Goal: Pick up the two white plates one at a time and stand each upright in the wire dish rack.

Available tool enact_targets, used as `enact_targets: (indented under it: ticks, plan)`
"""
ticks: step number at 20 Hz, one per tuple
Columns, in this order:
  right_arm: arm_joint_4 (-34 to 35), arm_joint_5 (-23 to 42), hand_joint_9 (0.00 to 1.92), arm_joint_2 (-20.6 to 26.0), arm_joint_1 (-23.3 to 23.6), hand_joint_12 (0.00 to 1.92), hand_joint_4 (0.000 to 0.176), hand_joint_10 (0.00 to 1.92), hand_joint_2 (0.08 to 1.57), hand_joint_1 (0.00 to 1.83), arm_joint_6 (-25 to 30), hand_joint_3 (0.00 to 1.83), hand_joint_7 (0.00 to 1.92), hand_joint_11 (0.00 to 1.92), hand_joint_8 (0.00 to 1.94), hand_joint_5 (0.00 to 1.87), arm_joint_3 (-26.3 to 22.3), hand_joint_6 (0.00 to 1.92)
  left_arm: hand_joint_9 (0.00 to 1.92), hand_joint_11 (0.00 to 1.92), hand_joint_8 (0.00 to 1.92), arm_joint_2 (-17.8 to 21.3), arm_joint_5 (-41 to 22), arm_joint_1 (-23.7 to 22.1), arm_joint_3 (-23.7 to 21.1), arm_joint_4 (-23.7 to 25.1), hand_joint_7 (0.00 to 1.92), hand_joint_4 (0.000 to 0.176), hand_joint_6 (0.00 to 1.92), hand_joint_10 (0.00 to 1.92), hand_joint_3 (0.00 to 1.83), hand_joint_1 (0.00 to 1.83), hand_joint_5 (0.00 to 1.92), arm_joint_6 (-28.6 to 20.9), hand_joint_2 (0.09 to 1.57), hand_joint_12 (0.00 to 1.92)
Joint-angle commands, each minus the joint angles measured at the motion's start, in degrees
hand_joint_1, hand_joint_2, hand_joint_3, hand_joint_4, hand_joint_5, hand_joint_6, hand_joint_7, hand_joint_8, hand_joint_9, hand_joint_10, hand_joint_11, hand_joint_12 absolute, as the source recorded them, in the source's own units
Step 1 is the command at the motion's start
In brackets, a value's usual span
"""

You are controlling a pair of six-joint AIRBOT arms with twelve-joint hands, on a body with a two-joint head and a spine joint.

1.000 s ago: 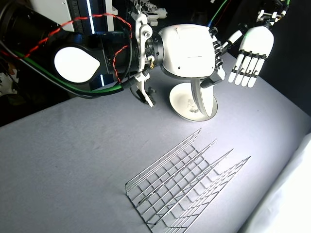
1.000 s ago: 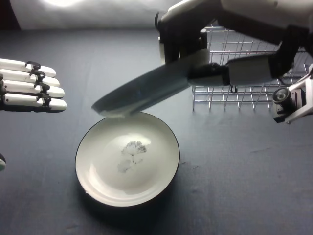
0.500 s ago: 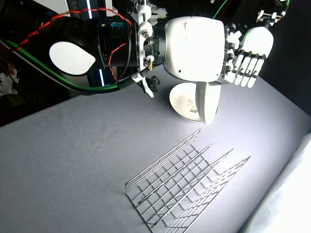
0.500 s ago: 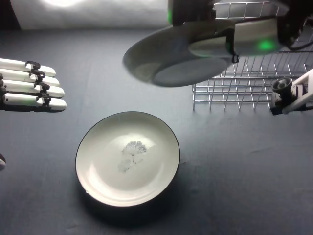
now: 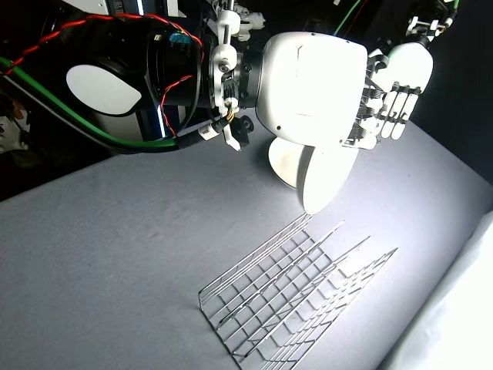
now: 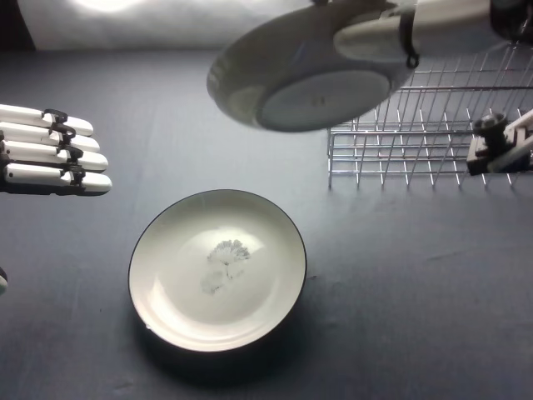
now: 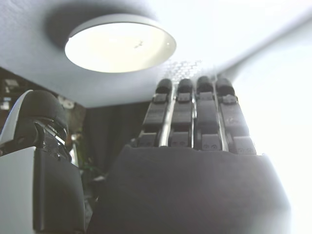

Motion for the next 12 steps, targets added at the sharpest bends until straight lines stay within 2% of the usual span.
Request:
enact_targets:
  ticks: [1, 2, 5, 7, 9, 12]
  plan:
    - [1.1, 7.9, 0.95, 0.6, 1.5, 1.3, 0.0, 1.16, 1.13, 1.37, 1.2, 0.0, 1.0, 0.76, 1.01, 0.75, -0.2, 1.2, 0.0, 0.0, 0.0, 0.1, -2.3, -0.3, 0.3, -4.2, 0.0, 0.0, 0.0, 0.0, 0.0, 0.0, 0.0, 0.1, 1.11, 0.0]
    - [1.4, 7.7, 0.9, 0.6, 1.7, 1.31, 0.0, 1.22, 1.15, 1.37, 1.2, 0.0, 0.96, 0.75, 1.07, 0.72, -0.2, 1.25, 0.0, 0.0, 0.0, 0.2, -2.3, -0.2, 0.3, -4.2, 0.0, 0.0, 0.0, 0.0, 0.0, 0.0, 0.0, 0.1, 1.11, 0.0]
    - [3.3, 7.5, 0.95, 1.2, 1.7, 1.31, 0.0, 1.19, 1.14, 1.37, 1.2, 0.0, 0.99, 0.76, 1.01, 0.74, -0.1, 1.2, 0.0, 0.0, 0.0, 0.1, -2.3, 0.1, 0.3, -4.3, 0.0, 0.0, 0.0, 0.0, 0.0, 0.0, 0.0, 0.1, 1.11, 0.0]
    - [3.8, 7.4, 0.9, 1.7, 1.8, 1.3, 0.0, 1.22, 1.15, 1.37, 1.2, 0.0, 0.96, 0.75, 1.05, 0.74, 0.2, 1.23, 0.0, 0.0, 0.0, 0.1, -2.3, 0.1, 0.3, -4.4, 0.0, 0.0, 0.0, 0.0, 0.0, 0.0, 0.0, 0.2, 1.1, 0.0]
    - [4.0, 7.3, 0.95, 1.9, 1.8, 1.28, 0.0, 1.17, 1.13, 1.37, 1.2, 0.0, 0.99, 0.79, 1.01, 0.76, 0.8, 1.2, 0.0, 0.0, 0.0, 0.1, -2.3, 0.1, 0.3, -4.4, 0.0, 0.0, 0.0, 0.0, 0.0, 0.0, 0.0, 0.2, 1.11, 0.0]
    - [4.6, 7.0, 0.89, 2.2, 2.3, 1.31, 0.0, 1.23, 1.15, 1.37, 1.1, 0.0, 0.96, 0.76, 1.06, 0.75, 2.2, 1.22, 0.0, 0.0, 0.0, 0.1, -2.3, 0.1, 0.3, -4.5, 0.0, 0.0, 0.0, 0.0, 0.0, 0.0, 0.0, 0.2, 1.1, 0.0]
